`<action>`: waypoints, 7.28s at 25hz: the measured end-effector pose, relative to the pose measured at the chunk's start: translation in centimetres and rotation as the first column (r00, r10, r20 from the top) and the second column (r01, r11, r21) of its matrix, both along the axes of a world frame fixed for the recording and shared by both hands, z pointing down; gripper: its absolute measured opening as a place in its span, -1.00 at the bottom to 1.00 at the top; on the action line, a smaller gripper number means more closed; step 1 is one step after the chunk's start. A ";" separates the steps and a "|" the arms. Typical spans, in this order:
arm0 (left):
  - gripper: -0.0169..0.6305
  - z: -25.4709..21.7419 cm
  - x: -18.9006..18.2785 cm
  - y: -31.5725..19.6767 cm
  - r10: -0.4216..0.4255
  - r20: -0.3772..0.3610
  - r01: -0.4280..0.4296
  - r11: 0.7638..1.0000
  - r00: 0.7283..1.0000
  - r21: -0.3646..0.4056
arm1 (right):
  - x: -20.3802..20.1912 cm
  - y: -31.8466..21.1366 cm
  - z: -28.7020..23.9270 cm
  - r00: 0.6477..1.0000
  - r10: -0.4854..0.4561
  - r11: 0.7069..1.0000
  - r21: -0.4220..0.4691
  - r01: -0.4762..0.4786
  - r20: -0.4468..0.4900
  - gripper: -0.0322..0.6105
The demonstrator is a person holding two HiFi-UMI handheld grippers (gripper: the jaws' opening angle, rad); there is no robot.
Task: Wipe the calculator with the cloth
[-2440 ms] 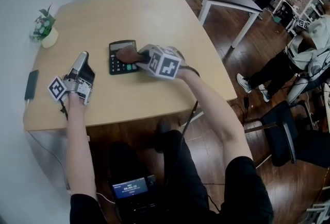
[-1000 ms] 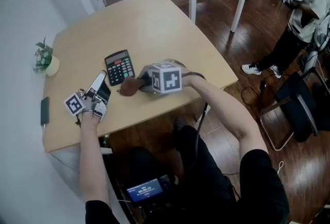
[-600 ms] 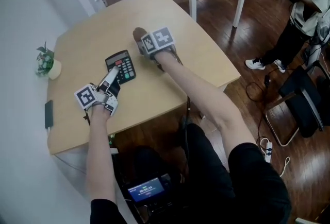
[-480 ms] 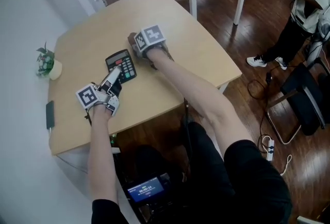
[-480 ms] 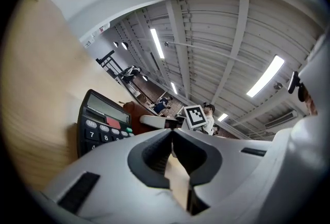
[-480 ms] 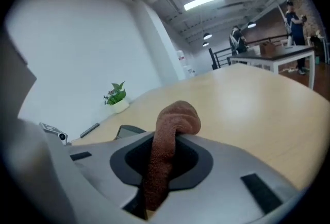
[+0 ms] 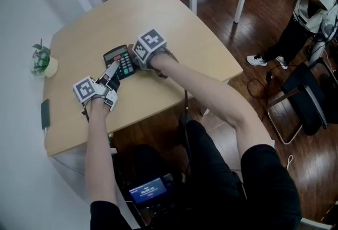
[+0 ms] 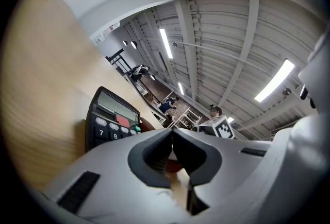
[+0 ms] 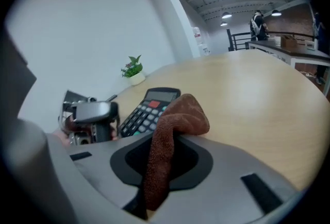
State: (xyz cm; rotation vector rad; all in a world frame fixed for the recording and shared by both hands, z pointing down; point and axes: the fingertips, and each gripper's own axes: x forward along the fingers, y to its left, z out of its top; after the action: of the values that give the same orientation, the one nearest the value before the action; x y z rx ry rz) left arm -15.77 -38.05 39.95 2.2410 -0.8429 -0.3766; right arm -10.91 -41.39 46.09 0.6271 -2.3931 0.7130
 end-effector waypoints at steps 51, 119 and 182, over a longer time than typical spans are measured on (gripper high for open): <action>-0.97 -0.6 -1.5 -0.5 -0.136 0.011 0.135 0.989 0.991 0.055 | -4.1 -6.4 -3.4 0.884 -0.427 0.854 0.239 0.463 -0.190 -0.74; -0.98 0.3 1.7 5.7 -0.074 -0.007 0.074 0.997 0.997 -0.015 | 0.6 5.7 -3.8 0.976 -0.195 0.957 0.237 0.168 0.094 -0.72; -0.98 0.8 -5.5 2.8 -0.299 -0.170 0.277 0.950 0.939 -0.144 | 1.6 4.0 -3.0 0.992 0.013 0.982 0.183 -0.036 0.124 -0.72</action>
State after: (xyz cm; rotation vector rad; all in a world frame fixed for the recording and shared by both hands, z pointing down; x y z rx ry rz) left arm -21.29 -35.30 40.75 1.9393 -1.0648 -0.6498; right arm -9.35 -37.36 43.08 0.7084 -2.5895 0.5570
